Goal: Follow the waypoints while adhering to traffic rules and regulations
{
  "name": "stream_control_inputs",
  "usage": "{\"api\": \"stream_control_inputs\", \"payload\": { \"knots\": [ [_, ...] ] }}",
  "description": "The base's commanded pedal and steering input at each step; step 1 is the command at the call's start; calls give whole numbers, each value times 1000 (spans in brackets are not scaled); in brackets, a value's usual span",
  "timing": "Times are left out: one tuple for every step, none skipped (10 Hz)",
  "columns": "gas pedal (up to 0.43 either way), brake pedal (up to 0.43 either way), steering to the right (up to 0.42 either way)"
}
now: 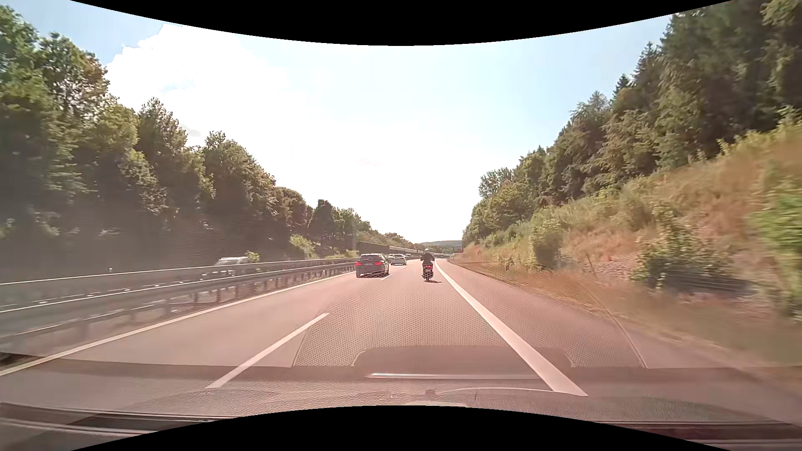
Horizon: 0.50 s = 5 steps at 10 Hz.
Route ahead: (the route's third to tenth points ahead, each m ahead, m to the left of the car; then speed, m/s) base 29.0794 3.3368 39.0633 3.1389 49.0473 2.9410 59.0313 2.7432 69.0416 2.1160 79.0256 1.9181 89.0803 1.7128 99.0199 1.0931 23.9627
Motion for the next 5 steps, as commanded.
{"api": "stream_control_inputs", "payload": {
  "knots": [
    [260,12,2],
    [260,12,1],
    [260,12,1],
    [260,12,1],
    [260,12,1]
  ]
}}
